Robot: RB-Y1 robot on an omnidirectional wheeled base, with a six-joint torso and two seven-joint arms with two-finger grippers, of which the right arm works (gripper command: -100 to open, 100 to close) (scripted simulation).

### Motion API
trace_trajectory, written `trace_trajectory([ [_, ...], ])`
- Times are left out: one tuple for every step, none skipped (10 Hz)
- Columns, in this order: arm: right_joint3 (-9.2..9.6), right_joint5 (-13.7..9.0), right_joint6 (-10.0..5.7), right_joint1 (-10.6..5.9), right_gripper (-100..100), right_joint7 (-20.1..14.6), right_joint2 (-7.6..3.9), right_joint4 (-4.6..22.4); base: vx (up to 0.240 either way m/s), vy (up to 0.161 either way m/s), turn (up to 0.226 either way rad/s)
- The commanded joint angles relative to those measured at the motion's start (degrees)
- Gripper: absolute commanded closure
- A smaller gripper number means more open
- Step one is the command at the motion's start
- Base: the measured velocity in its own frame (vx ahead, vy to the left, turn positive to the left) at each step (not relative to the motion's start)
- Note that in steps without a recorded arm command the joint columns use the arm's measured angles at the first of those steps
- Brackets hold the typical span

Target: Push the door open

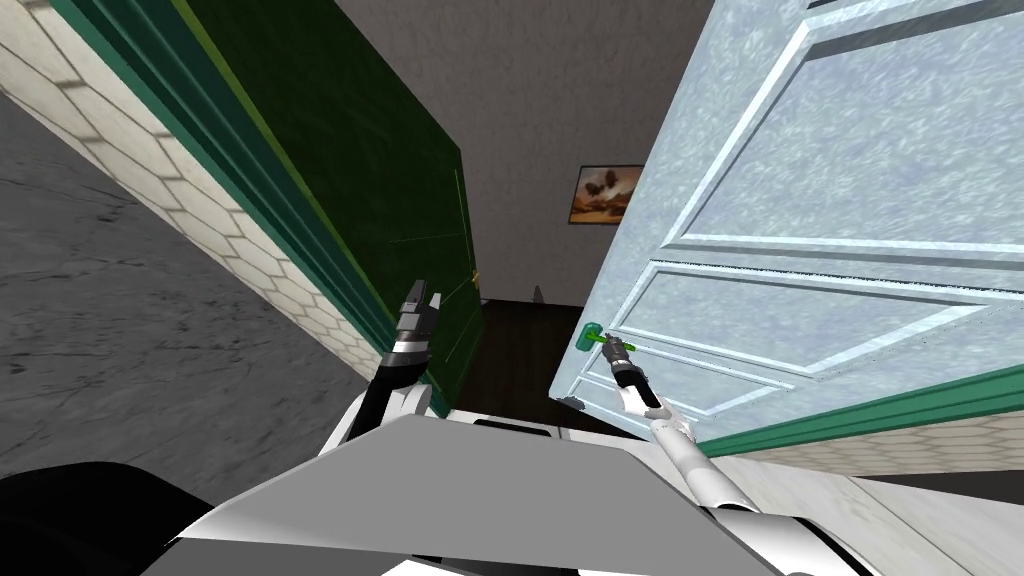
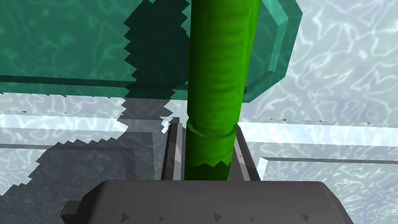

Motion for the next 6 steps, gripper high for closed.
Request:
trace_trajectory([
  [-0.87,0.0,-0.52,-0.97,100,0.3,-0.24,1.6,0.074,0.016,0.0],
  [-1.94,-0.1,-0.45,-1.32,100,0.9,0.02,2.3,0.11,0.034,-0.029],
  [-3.01,-0.1,-0.38,-1.67,100,1.5,0.29,3.0,0.174,0.076,-0.088],
  [-3.56,-0.1,-0.34,-1.85,100,1.8,0.43,3.4,0.163,0.064,-0.064],
  [-4.66,-0.2,-0.27,-2.21,100,2.4,0.7,4.1,0.157,0.061,-0.051],
  [-5.2,-0.2,-0.23,-2.39,100,2.7,0.84,4.5,0.132,0.043,-0.073],
])
